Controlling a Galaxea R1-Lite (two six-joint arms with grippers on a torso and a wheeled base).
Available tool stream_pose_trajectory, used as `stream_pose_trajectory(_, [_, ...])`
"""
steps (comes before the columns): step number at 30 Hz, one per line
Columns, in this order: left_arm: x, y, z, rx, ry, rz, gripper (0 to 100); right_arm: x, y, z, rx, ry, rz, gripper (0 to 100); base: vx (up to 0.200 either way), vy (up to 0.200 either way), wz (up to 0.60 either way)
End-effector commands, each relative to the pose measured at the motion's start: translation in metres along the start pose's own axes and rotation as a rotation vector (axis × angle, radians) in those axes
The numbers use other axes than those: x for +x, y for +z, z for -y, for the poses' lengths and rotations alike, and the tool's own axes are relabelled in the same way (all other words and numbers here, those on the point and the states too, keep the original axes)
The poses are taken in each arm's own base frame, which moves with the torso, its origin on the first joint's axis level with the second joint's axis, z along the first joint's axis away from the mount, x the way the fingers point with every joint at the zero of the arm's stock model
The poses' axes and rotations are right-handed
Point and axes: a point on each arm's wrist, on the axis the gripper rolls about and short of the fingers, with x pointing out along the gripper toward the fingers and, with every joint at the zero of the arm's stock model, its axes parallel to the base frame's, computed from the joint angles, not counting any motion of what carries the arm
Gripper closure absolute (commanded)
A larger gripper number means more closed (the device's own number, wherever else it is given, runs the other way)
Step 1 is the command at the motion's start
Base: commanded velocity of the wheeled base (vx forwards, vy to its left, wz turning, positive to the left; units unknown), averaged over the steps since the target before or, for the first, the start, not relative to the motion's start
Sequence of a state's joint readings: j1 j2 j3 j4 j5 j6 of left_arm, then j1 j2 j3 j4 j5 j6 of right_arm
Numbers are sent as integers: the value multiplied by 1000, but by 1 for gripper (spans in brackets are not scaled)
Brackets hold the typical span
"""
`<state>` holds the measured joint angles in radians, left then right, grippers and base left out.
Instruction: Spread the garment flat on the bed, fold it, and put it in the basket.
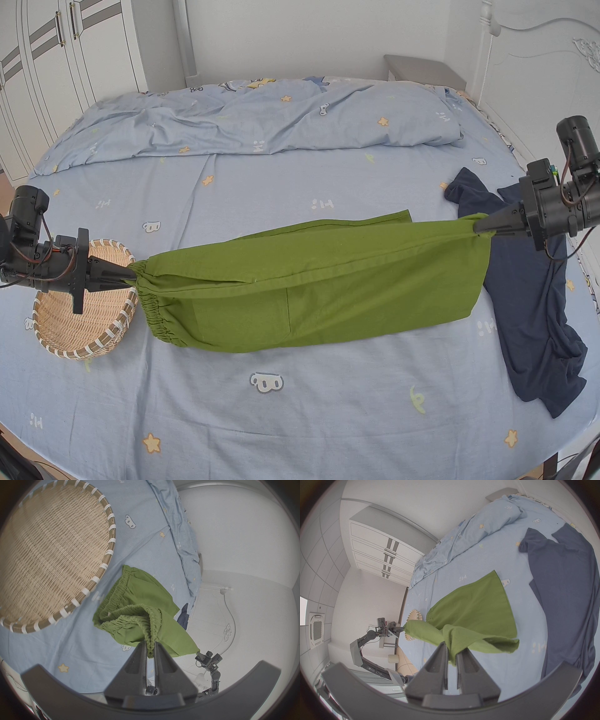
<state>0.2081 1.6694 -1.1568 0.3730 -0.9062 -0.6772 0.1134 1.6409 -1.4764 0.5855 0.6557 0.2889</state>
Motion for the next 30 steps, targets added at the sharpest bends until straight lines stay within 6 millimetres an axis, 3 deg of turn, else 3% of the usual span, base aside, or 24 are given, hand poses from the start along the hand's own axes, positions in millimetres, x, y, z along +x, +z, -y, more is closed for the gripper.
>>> stream_pose_trajectory(1, [17,29,-6,-47,25,-24,100,32,30,20,26,-13,-23,100,0,0,0])
stream_pose_trajectory(20, [47,81,-8,-34,22,-23,100,75,86,59,31,-29,23,100,0,0,0])
stream_pose_trajectory(30, [53,92,-5,-16,15,-17,100,106,83,89,77,-45,-30,100,0,0,0])
